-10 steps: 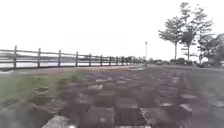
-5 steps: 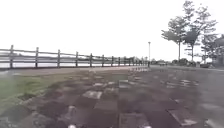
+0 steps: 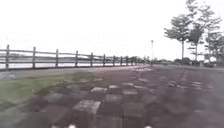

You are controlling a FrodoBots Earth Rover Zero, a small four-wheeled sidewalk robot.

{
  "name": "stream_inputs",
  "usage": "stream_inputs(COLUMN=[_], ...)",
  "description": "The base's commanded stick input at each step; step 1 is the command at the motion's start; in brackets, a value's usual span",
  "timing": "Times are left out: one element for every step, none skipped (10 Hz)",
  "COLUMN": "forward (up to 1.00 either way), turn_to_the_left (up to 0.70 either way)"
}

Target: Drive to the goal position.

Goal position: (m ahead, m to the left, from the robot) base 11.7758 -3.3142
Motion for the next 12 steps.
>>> stream_inputs(forward=[1.0,1.0,1.0,1.0,1.0,1.0,1.0,1.0,1.0,1.0,1.0,1.0], turn_to_the_left=[0.0,-0.14,-0.37,-0.4,-0.23,0.0,0.0,0.0,0.0,0.0,0.0,0.0])
